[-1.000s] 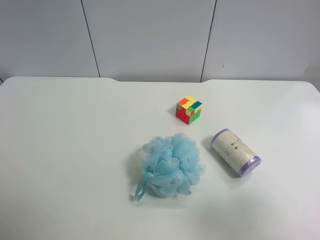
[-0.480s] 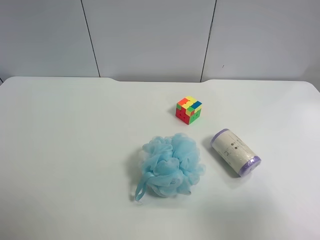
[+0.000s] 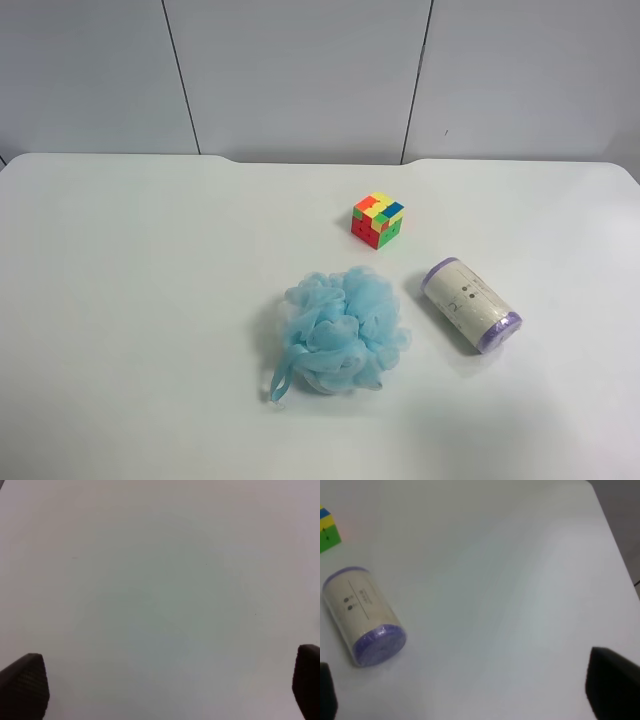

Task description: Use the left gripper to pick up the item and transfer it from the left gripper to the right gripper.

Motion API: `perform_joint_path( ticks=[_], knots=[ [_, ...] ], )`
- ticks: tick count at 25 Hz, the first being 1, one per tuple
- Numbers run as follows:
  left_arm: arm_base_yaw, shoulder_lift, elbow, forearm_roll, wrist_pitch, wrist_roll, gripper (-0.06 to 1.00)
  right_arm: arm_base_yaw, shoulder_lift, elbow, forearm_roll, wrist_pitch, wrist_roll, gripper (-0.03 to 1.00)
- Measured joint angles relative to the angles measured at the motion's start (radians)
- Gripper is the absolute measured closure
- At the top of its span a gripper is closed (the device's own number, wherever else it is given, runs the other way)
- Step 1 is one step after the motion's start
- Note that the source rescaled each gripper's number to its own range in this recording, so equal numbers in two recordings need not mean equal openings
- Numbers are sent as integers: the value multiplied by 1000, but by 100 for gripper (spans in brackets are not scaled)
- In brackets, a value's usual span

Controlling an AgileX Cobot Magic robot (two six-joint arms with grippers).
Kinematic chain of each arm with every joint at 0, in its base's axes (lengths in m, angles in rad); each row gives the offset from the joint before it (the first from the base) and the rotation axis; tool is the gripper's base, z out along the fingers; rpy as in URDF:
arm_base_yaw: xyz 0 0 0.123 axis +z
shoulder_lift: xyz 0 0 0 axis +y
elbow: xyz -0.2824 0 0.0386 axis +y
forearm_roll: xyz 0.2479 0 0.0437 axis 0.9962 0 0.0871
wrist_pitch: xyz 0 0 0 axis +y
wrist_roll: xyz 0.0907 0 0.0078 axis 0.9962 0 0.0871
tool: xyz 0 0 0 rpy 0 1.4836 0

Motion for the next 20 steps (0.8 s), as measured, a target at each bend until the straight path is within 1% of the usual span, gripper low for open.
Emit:
perform_joint_path(
  ticks=[20],
  knots=[
    [0,0,0,0,0,0,-6,0,0,0,0,0,-1,-3]
  ],
)
